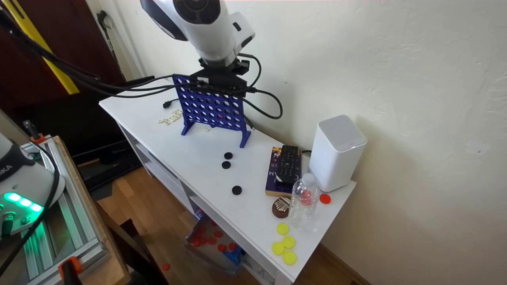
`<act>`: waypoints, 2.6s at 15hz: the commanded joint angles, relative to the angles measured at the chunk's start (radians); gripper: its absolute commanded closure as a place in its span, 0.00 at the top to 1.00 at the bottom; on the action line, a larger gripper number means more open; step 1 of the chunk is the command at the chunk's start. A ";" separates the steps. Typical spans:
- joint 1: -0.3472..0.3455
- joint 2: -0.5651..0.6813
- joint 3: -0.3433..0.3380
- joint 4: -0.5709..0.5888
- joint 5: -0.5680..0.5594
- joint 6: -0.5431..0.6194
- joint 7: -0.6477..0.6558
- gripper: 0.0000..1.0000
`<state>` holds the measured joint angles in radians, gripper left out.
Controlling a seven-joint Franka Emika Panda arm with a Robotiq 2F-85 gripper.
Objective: Put one black chip on top of the blue gameboard.
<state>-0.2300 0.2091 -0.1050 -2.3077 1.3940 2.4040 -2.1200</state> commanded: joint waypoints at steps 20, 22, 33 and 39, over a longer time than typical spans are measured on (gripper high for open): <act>0.034 0.019 -0.034 0.017 0.092 0.020 -0.052 0.10; 0.038 0.028 -0.032 0.024 0.090 0.030 -0.050 0.10; 0.045 0.038 -0.033 0.027 0.088 0.042 -0.052 0.10; 0.042 0.021 -0.038 0.008 0.086 0.041 -0.054 0.10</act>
<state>-0.1991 0.2380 -0.1317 -2.2889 1.4510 2.4336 -2.1512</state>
